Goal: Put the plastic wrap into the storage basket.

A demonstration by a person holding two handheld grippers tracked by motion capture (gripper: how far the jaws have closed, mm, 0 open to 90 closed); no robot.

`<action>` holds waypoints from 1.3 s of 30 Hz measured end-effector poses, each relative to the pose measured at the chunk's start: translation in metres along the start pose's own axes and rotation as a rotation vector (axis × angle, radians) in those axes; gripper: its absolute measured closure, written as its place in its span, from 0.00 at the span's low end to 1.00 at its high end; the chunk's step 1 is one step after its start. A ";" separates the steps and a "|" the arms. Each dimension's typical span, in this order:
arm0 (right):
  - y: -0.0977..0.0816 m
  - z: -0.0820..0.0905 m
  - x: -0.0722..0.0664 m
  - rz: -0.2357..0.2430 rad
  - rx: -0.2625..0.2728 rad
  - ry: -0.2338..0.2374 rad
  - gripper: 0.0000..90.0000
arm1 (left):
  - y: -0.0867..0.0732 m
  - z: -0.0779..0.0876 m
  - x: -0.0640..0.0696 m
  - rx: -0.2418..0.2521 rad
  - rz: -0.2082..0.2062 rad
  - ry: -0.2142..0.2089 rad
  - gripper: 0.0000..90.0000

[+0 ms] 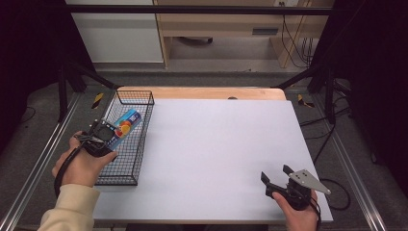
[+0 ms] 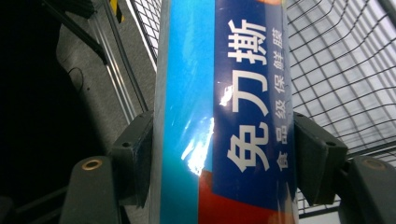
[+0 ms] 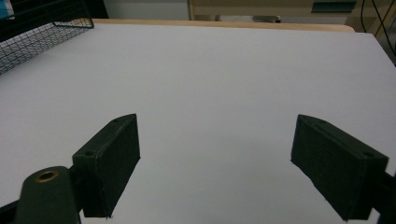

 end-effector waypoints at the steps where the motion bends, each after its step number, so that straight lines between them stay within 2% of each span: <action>1: 0.000 0.000 0.000 0.002 0.001 0.000 0.17 | 0.000 -0.001 0.000 -0.008 -0.003 0.002 0.36; 7: 0.000 0.000 0.000 0.001 -0.001 0.004 0.17 | 0.004 -0.006 0.004 -0.032 -0.013 -0.002 0.36; 11: 0.000 0.000 0.000 0.005 0.003 0.005 0.17 | 0.005 -0.011 0.006 -0.049 -0.020 0.014 0.36; 23: 0.000 -0.001 0.000 0.008 -0.001 0.009 0.17 | 0.008 -0.018 0.014 -0.119 -0.087 0.038 0.36; 29: 0.000 -0.001 -0.001 0.010 -0.003 0.012 0.17 | 0.008 -0.022 0.018 -0.135 -0.096 0.049 0.36; 31: 0.000 -0.001 -0.001 0.010 -0.004 0.012 0.17 | 0.007 -0.023 0.019 -0.149 -0.113 0.048 0.36; 39: -0.001 -0.002 -0.001 0.012 -0.009 0.013 0.17 | 0.007 -0.027 0.022 -0.154 -0.103 0.039 0.36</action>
Point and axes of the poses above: each handheld gripper's, and its own axes: z roughly backward along the jaws, y roughly out of its top, x roughly to its right, the point moved 5 cm from there along -z, roughly forward along the jaws, and after that the axes turned 6 degrees about x, right-handed, at the moved point
